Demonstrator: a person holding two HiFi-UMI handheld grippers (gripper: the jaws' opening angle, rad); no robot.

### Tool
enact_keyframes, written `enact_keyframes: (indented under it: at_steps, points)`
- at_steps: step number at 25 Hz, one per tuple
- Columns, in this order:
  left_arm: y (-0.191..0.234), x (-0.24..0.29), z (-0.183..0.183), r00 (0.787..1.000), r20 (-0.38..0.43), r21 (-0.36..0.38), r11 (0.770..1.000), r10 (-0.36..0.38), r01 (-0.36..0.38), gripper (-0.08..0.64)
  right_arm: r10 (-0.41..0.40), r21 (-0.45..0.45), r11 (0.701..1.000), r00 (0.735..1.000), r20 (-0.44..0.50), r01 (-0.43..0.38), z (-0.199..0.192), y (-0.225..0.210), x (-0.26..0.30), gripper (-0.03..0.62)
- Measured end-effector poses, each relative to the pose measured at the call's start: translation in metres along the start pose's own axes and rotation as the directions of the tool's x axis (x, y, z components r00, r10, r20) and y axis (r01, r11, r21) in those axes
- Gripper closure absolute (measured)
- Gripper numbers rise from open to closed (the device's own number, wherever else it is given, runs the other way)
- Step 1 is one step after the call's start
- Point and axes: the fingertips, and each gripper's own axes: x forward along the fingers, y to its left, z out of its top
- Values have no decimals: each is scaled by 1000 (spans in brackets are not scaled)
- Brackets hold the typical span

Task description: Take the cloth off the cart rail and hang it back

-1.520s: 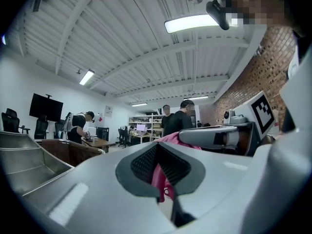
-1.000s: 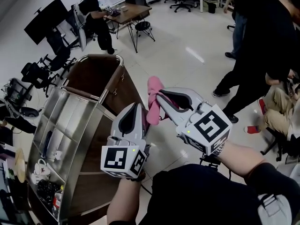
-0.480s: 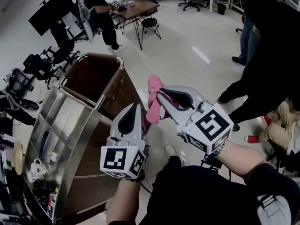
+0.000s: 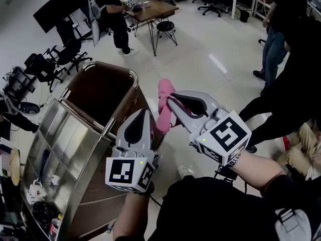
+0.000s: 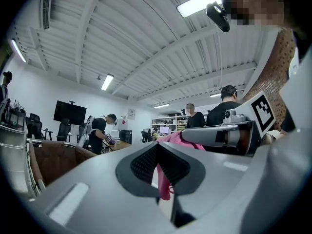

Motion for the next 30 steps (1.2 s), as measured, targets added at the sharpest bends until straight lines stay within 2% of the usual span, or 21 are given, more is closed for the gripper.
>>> enact_keyframes:
  at_steps: [9, 13, 25, 30]
  points:
    - [53, 39, 0, 998, 10, 2, 998, 57, -57, 560, 57, -6, 998, 998, 1, -57, -4, -33, 62, 563]
    - [69, 43, 3, 996, 16, 14, 996, 83, -84, 560, 84, -8, 996, 996, 8, -84, -4, -35, 81, 564]
    - [93, 55, -10, 985, 15, 62, 983, 175, -175, 560, 180, 4, 984, 983, 39, -180, -20, -51, 114, 565]
    - [101, 81, -18, 972, 12, 83, 968, 236, -236, 560, 243, 19, 970, 968, 56, -244, -28, -79, 128, 565]
